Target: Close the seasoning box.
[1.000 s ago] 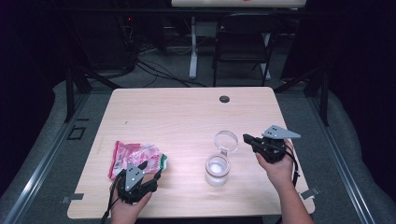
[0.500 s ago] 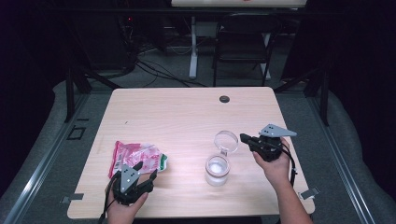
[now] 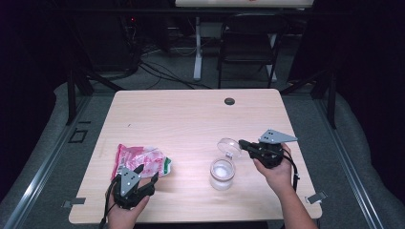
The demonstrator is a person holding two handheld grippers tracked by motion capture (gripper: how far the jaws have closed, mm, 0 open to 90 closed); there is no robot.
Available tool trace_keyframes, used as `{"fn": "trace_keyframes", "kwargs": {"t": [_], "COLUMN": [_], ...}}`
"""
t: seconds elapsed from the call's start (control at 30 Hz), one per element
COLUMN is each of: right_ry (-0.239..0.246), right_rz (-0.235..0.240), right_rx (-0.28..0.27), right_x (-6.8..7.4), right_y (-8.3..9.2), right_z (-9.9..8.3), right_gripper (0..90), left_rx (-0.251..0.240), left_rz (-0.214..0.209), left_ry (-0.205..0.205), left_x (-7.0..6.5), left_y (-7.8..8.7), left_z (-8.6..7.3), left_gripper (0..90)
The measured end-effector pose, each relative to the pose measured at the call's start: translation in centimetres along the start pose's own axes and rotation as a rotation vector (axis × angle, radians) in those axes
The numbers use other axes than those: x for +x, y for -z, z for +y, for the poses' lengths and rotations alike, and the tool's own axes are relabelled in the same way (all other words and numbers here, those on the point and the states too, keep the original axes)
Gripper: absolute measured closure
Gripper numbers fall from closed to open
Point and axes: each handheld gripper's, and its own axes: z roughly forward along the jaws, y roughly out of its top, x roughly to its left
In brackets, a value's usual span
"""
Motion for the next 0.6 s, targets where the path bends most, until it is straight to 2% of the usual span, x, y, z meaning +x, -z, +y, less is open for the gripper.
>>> {"fn": "trace_keyframes", "kwargs": {"t": [0.2, 0.33, 0.6], "right_ry": [0.031, 0.031, 0.044], "right_rz": [0.021, 0.033, 0.023], "right_rx": [0.009, 0.011, 0.017], "right_x": [1.1, 1.5, 1.7], "right_y": [-0.1, 0.0, 0.5], "right_z": [0.1, -0.1, -0.3], "right_gripper": [88.5, 87.4, 81.0], "left_rx": [0.0, -0.007, 0.002], "left_rz": [-0.004, -0.008, -0.018], "left_ry": [-0.003, 0.004, 0.013], "left_x": [0.2, 0.2, 0.5], "left_y": [-0.1, -0.3, -0.9], "left_z": [0.2, 0.3, 0.5], "left_gripper": [41.1, 41.1, 41.0]}}
